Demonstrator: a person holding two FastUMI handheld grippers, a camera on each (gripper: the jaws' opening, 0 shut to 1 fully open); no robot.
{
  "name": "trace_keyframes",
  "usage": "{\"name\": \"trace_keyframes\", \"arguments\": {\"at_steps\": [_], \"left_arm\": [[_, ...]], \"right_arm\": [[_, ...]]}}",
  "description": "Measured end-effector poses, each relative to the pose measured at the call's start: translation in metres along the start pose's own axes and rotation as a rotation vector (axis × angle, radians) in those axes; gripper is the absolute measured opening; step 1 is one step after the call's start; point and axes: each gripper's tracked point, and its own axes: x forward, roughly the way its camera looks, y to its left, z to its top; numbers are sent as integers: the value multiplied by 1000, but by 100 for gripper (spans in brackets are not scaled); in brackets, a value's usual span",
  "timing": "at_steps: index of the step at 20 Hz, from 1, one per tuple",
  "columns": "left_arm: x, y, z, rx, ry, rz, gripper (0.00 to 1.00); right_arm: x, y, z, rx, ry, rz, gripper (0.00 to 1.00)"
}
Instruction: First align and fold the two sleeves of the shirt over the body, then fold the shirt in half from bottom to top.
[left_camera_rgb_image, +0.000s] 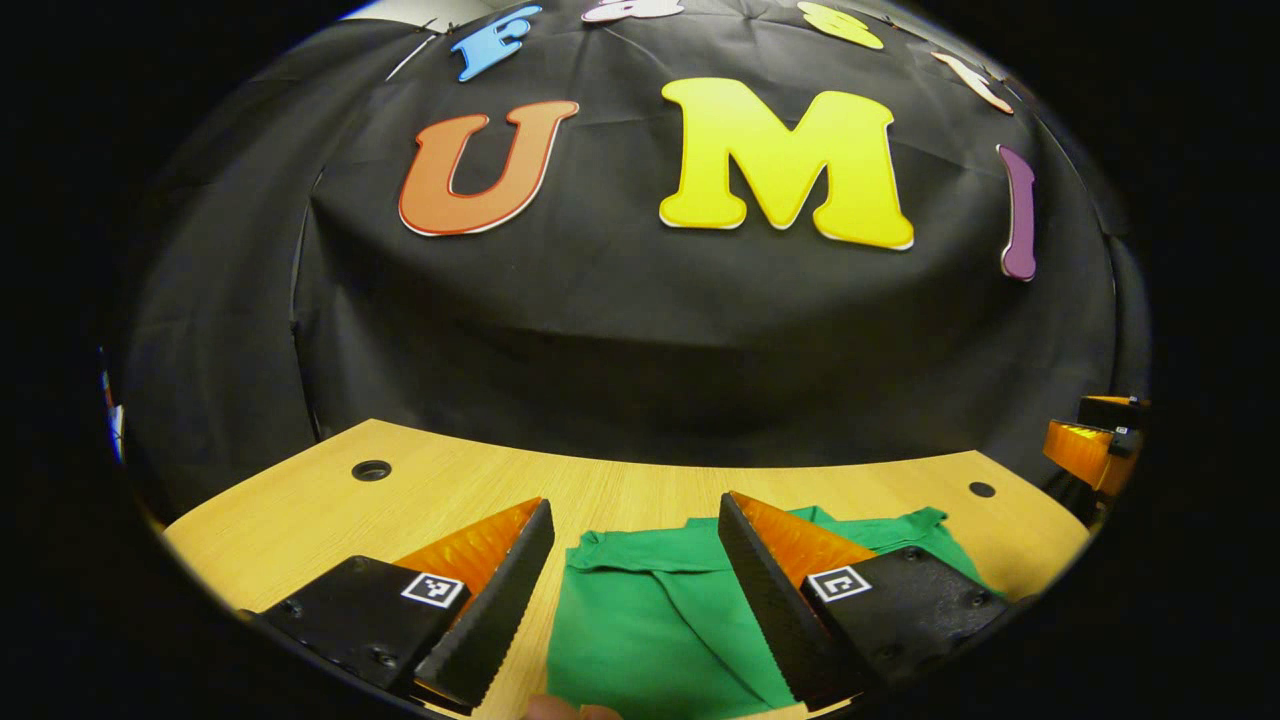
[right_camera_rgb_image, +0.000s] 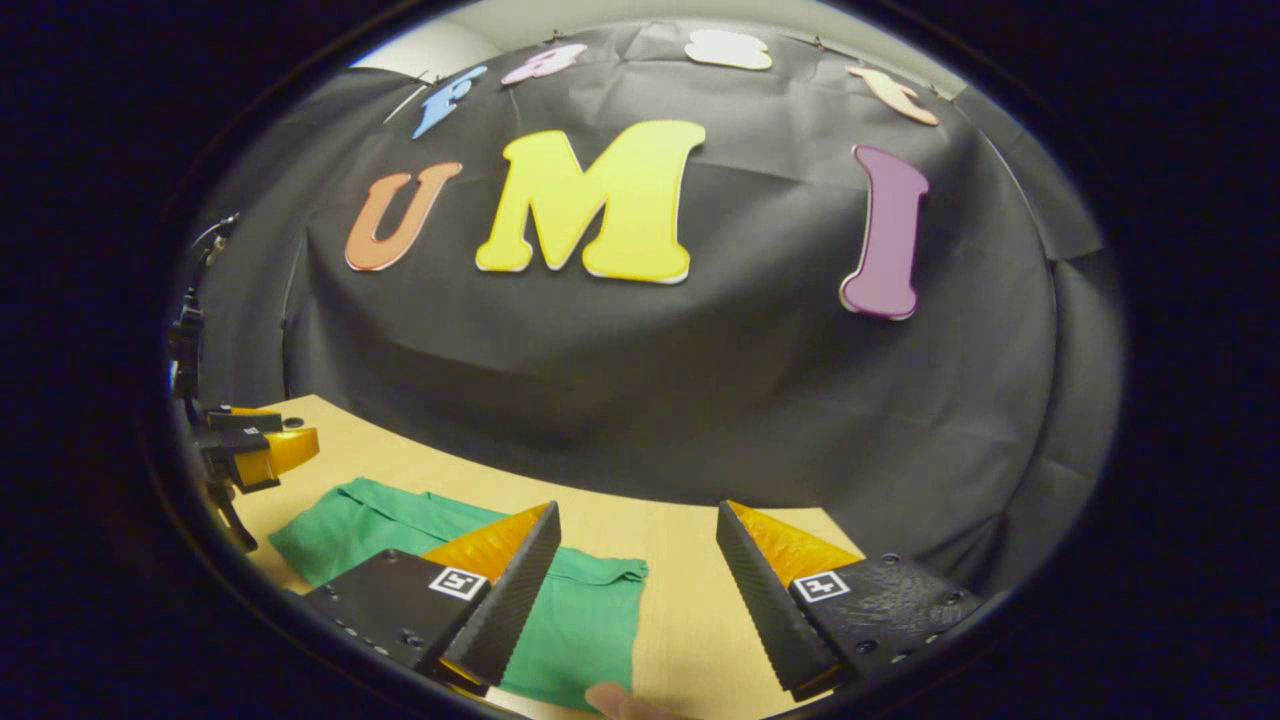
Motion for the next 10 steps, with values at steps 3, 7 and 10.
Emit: {"name": "trace_keyframes", "arguments": {"at_steps": [3, 7, 10], "left_arm": [[-65, -12, 30, -9, -76, -9, 100], [-156, -22, 56, 54, -133, 31, 100], [-216, -34, 66, 102, -149, 38, 100]], "right_arm": [[-69, -4, 22, -14, -53, 32, 95], [-163, -13, 30, -2, -95, 61, 95], [-225, -25, 34, -2, -131, 60, 96]]}}
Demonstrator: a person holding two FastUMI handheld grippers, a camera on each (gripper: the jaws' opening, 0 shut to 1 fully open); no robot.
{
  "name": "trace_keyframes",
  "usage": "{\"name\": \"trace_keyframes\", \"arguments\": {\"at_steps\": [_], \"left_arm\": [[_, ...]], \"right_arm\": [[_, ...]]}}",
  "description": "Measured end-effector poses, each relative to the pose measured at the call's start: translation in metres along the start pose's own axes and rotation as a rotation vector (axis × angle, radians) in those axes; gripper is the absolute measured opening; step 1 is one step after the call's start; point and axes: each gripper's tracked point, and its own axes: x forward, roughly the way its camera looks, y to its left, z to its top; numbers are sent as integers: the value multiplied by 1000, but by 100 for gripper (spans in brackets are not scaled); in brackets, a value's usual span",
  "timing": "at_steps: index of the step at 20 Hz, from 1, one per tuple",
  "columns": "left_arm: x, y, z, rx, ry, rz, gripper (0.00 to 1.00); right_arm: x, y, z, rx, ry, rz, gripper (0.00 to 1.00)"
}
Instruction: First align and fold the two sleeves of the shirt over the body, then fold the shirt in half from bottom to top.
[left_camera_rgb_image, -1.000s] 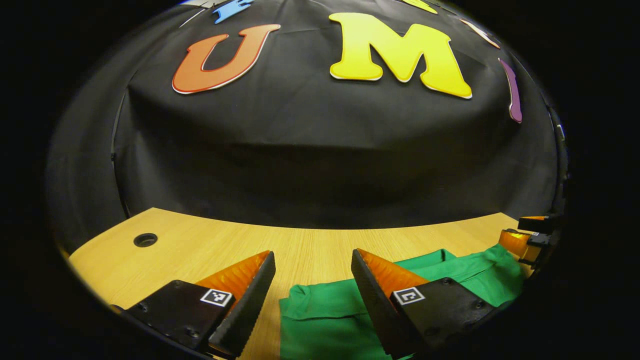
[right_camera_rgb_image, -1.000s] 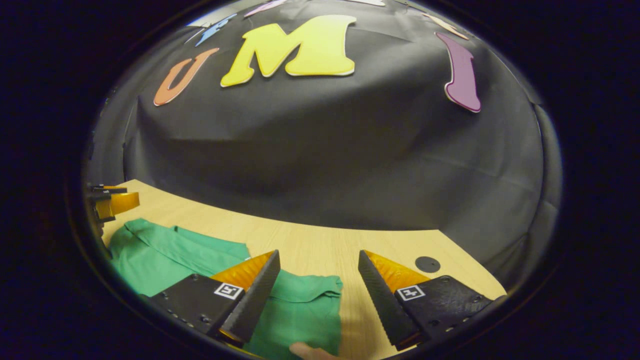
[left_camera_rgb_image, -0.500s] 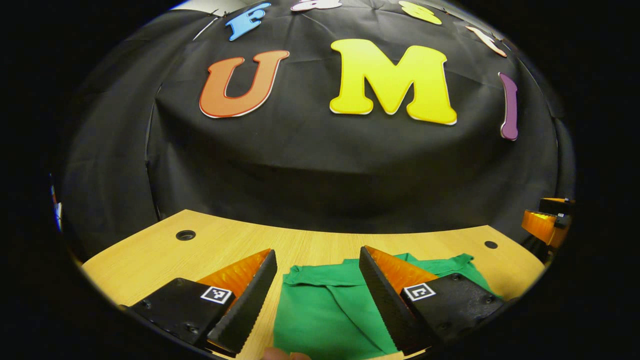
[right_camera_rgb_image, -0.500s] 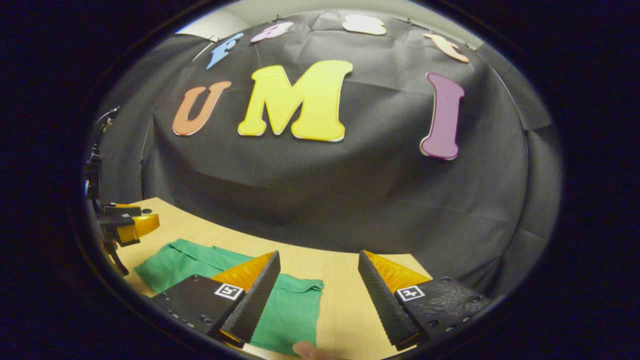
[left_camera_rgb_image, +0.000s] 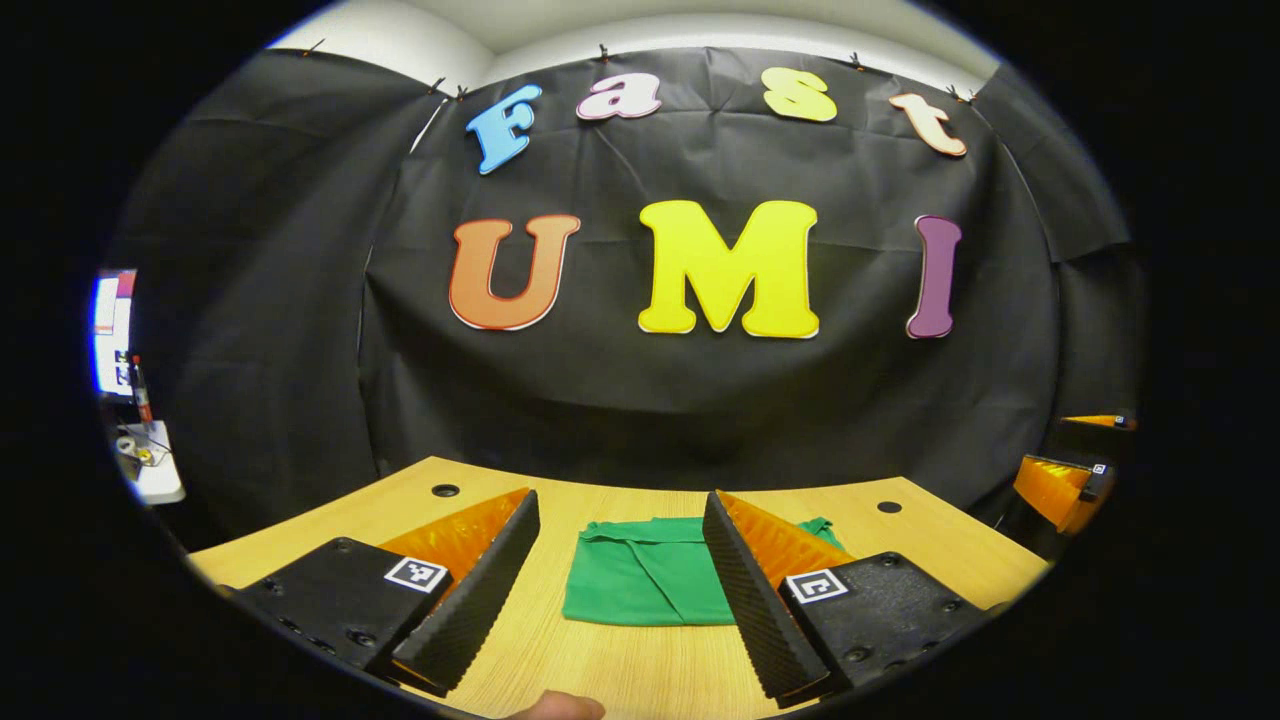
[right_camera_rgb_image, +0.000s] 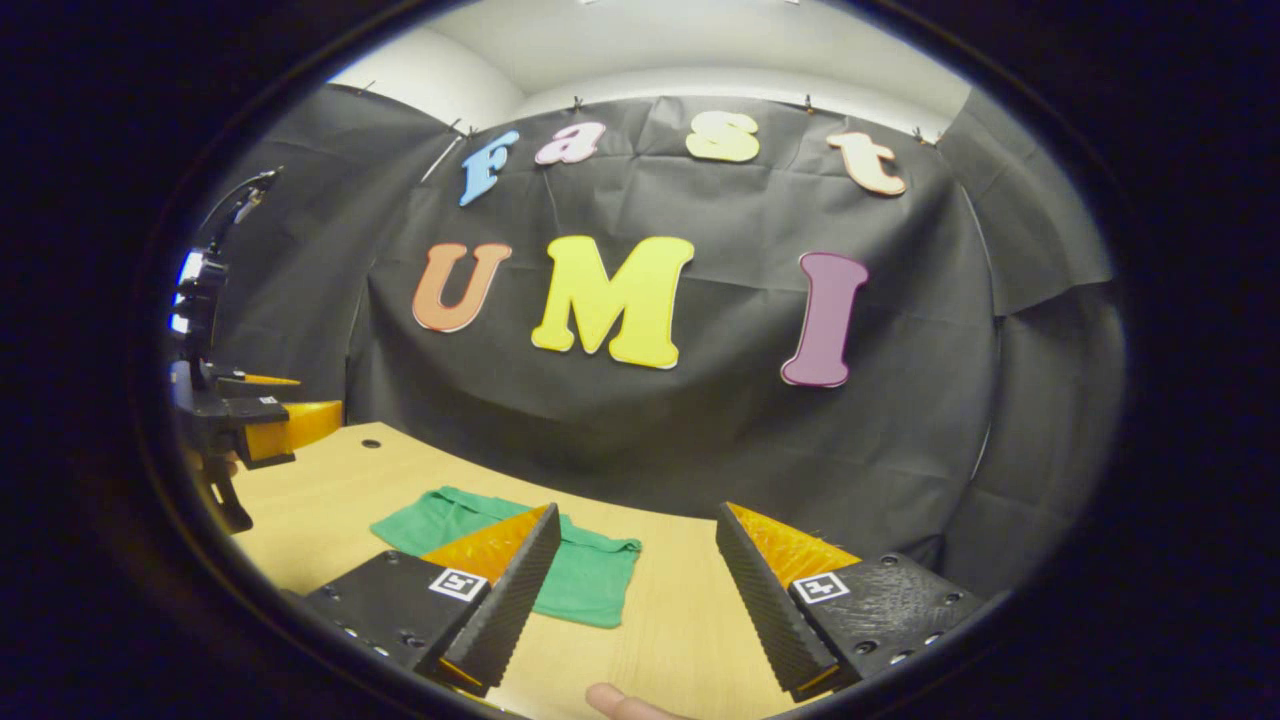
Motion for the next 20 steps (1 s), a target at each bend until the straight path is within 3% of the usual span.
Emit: {"name": "trace_keyframes", "arguments": {"at_steps": [4, 9, 14, 20], "left_arm": [[-59, -10, 1, 32, 39, -31, 100], [-105, -13, -4, 28, 35, -75, 100], [-111, -15, -8, 32, 16, -128, 100], [-108, 1, -8, 59, 19, -93, 100]], "right_arm": [[-62, -4, 2, 42, -17, 3, 95], [-93, 1, -9, 81, 4, 3, 95], [-104, 21, -16, 75, 9, 19, 95], [-107, 47, -10, 59, -34, 15, 96]]}}
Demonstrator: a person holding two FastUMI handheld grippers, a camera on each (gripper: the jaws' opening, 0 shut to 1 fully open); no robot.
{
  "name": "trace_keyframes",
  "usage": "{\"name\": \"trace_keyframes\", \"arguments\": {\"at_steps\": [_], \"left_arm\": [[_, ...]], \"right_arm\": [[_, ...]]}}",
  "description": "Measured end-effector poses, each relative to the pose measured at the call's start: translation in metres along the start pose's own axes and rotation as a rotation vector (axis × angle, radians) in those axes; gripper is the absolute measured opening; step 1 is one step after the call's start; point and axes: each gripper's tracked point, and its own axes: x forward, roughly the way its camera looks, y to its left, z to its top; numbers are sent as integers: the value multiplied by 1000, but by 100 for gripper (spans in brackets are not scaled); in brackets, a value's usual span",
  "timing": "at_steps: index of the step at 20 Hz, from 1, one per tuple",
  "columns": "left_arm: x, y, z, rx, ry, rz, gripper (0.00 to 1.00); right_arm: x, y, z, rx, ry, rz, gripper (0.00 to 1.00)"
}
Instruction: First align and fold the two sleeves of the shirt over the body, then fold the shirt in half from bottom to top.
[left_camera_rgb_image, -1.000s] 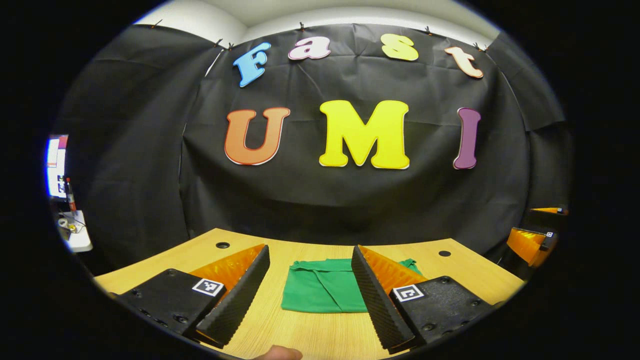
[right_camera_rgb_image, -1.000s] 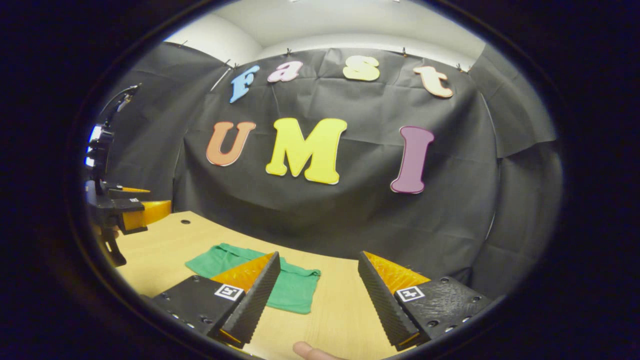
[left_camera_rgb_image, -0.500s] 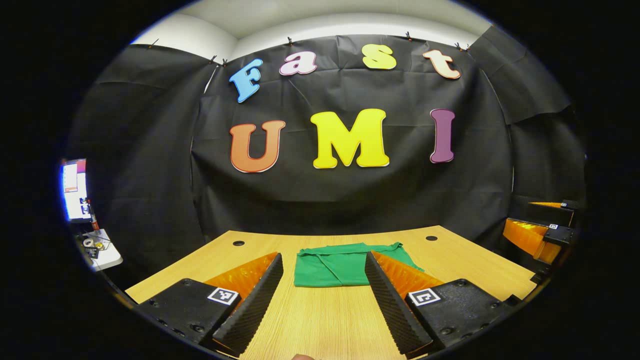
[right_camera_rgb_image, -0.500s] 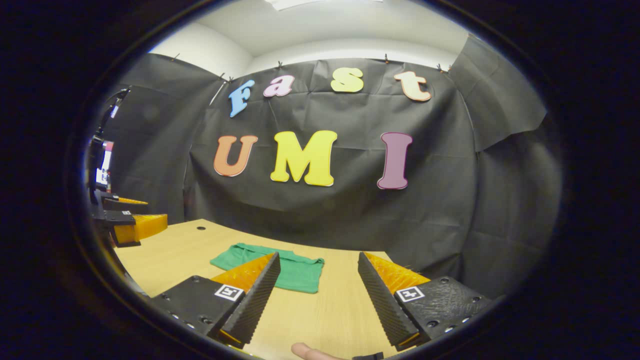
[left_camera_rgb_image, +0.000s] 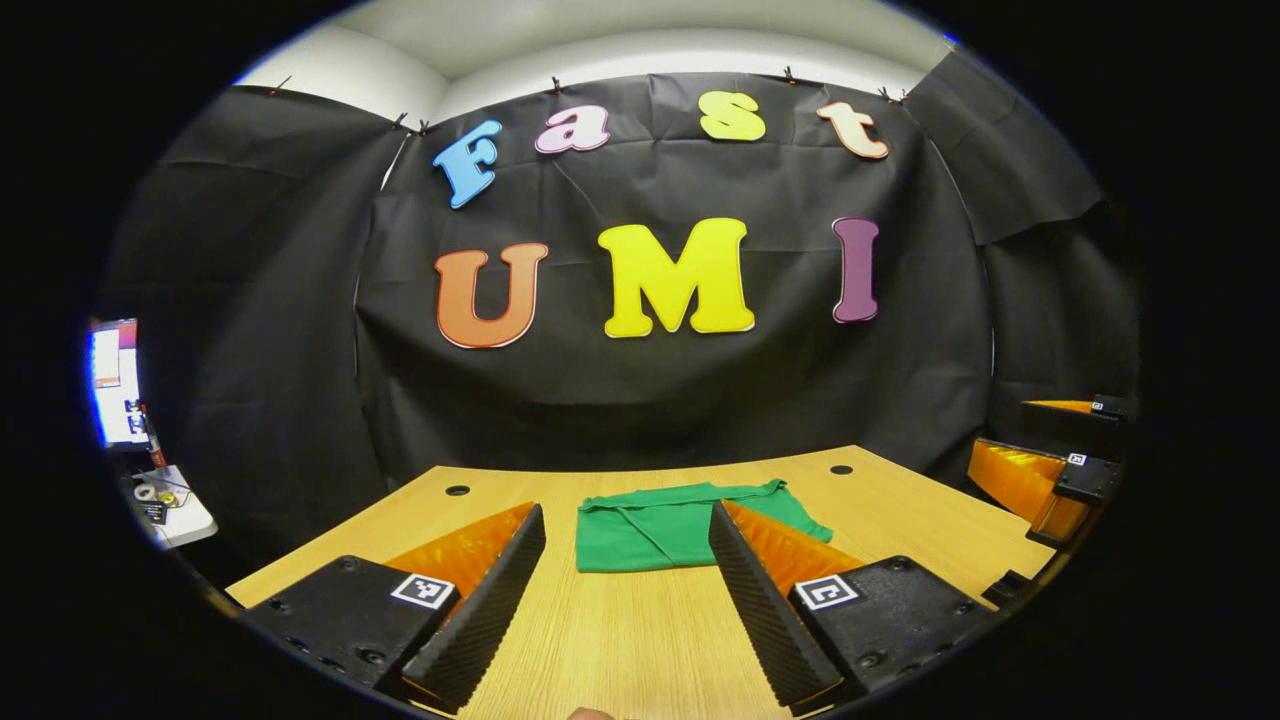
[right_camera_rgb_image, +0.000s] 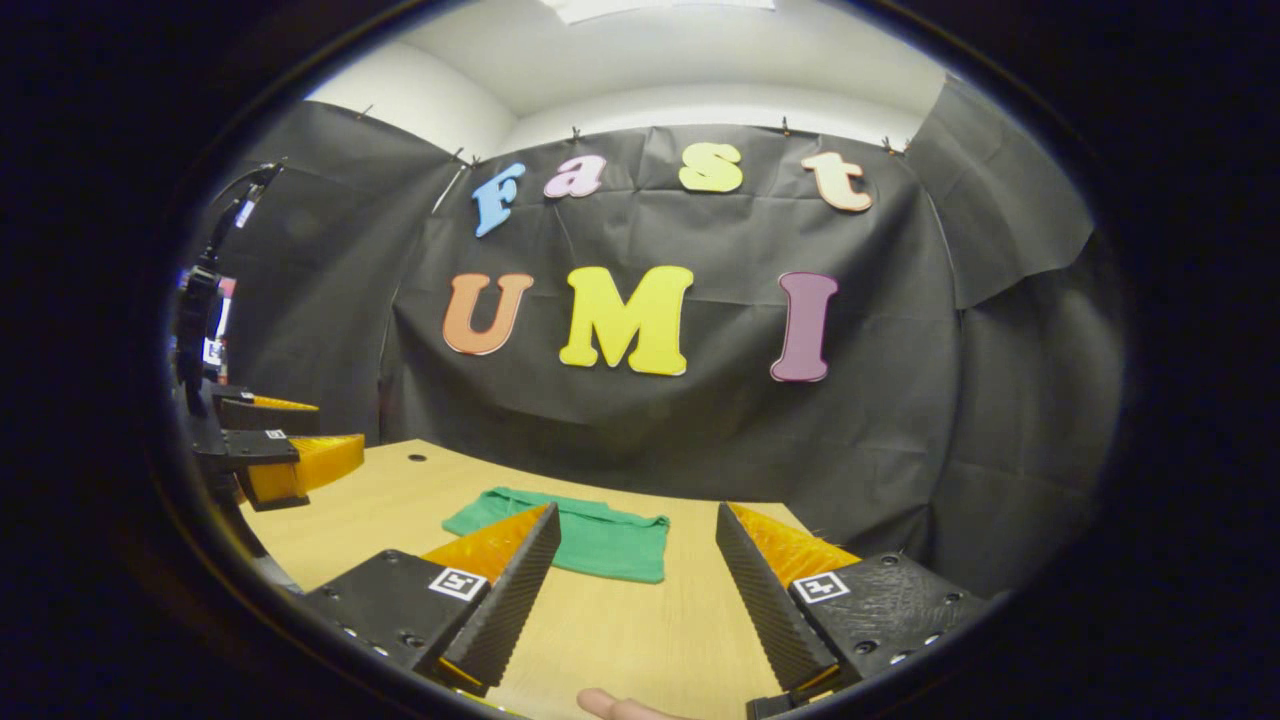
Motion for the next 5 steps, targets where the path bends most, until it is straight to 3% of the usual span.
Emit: {"name": "trace_keyframes", "arguments": {"at_steps": [5], "left_arm": [[2, -5, -6, -16, 19, -21, 100]], "right_arm": [[-4, 8, 4, -24, -16, 16, 96]]}}
